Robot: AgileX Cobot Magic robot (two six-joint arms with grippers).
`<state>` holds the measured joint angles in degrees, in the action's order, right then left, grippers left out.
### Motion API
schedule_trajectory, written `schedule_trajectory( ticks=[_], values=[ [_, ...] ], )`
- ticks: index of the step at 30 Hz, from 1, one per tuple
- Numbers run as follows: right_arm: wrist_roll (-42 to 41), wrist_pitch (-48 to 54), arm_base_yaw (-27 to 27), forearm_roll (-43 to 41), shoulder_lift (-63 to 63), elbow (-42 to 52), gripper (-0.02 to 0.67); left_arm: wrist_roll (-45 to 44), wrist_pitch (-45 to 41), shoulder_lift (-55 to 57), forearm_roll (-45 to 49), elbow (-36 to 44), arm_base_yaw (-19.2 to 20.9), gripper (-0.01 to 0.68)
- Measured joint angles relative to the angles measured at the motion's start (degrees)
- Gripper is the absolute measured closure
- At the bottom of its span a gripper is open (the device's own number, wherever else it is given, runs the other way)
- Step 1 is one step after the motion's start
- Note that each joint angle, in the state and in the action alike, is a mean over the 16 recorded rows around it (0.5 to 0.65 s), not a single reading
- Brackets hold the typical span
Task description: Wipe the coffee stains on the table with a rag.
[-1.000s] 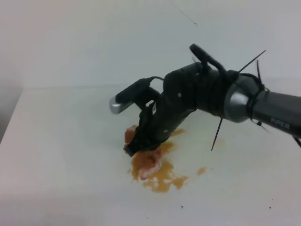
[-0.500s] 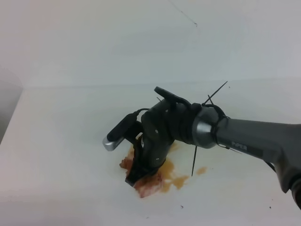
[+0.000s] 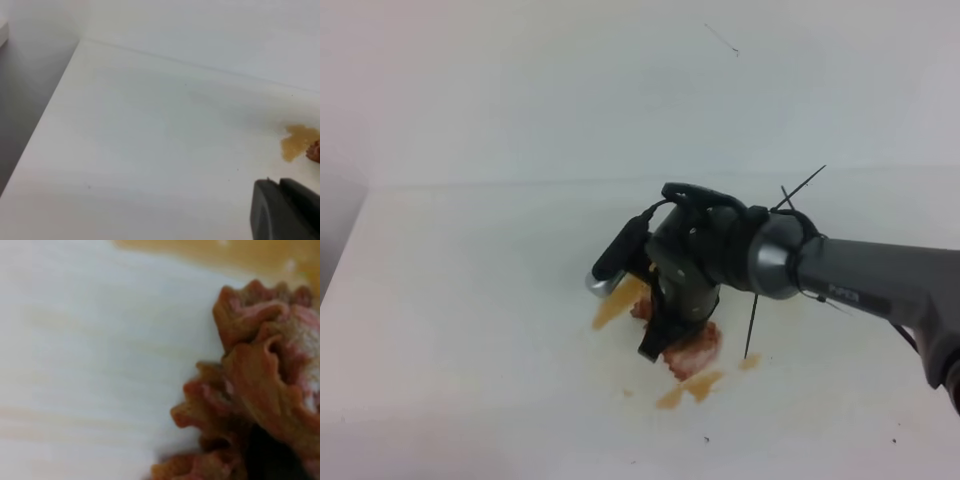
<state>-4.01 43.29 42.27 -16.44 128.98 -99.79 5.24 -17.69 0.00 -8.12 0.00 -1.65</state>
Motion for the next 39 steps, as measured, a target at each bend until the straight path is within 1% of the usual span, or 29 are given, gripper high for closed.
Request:
schedule_trajectory(
  ticks=[6,12,16,20,25,30,39],
  values=[
    [-3.2,-1.4,-0.7,3.2,-3.5,0.1,0.604,0.0,0.0,0.0,0.0,0.0,0.0,0.675],
    [-9.8,-2.3,-0.6,10.8,-9.4,1.2,0.604,0.0,0.0,0.0,0.0,0.0,0.0,0.675],
    [-14.5,-4.2,-0.6,17.0,-14.2,5.0,0.604,0.0,0.0,0.0,0.0,0.0,0.0,0.675],
    [-17.4,-7.7,-0.6,22.4,-18.3,11.7,0.604,0.0,0.0,0.0,0.0,0.0,0.0,0.675],
    [-19.4,-13.5,-0.6,27.9,-21.2,20.4,0.604,0.0,0.0,0.0,0.0,0.0,0.0,0.675],
    [-19.7,-19.0,-0.6,31.2,-20.9,26.9,0.604,0.0,0.0,0.0,0.0,0.0,0.0,0.675],
    [-19.7,-21.7,-0.8,32.5,-16.0,28.4,0.604,0.0,0.0,0.0,0.0,0.0,0.0,0.675]
  ],
)
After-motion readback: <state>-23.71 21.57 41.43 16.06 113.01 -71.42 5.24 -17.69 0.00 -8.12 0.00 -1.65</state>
